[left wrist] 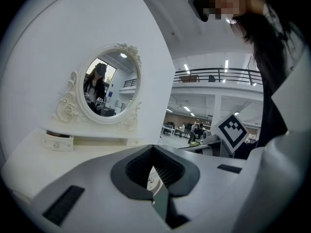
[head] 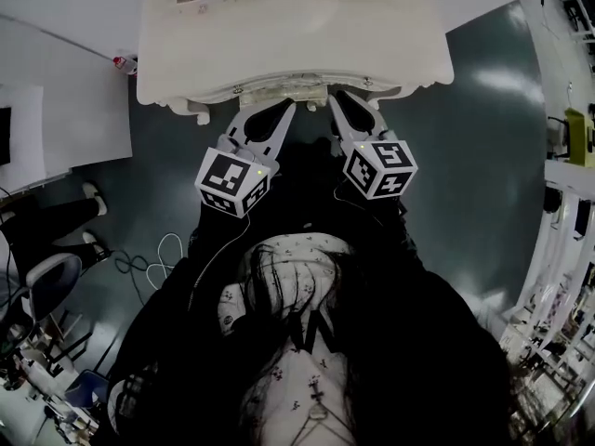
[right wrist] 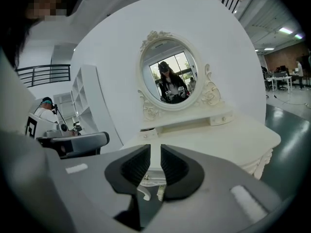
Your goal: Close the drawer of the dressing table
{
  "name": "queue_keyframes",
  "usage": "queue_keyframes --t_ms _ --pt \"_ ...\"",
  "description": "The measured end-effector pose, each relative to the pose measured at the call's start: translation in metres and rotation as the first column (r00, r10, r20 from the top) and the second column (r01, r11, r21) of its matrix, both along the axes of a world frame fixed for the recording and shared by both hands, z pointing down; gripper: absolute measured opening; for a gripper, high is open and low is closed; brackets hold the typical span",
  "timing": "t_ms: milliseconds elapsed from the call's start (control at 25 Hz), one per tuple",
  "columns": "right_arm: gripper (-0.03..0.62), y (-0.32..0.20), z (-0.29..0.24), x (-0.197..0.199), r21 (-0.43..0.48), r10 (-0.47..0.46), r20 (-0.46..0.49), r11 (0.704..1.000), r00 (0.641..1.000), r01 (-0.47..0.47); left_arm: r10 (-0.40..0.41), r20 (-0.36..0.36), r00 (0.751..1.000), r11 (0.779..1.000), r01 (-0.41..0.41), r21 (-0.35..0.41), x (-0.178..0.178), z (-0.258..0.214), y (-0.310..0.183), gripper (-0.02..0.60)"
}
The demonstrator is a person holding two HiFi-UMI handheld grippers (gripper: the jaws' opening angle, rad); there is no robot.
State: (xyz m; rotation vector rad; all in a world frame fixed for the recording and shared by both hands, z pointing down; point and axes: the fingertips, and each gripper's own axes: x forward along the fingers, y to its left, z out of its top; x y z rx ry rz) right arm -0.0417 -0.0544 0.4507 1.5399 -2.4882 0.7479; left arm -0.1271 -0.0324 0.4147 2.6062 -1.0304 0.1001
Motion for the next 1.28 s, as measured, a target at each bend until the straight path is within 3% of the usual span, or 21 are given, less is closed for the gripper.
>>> queue_keyframes --t_ms 480,960,1280 --pt "0.074 0.038 -0.001 0.025 0.002 -0.017 0.003 1.0 1.0 0.017 -0.001 0.011 1.0 1.0 0.001 0.018 0.029 -0.008 0.03 0.0" --pt "0.074 0.116 0.001 0.097 0.007 -0.021 0.035 1.0 0.999 0.021 -0.04 0.058 0.997 0.999 0.04 -0.001 0.096 -0.007 0.1 0.0" --pt "0.074 0.167 -0.002 0.13 0.035 -0.036 0.041 0.999 0.999 0.034 -0.042 0.073 0.996 0.999 0.039 0.035 0.133 -0.015 0.145 0.0"
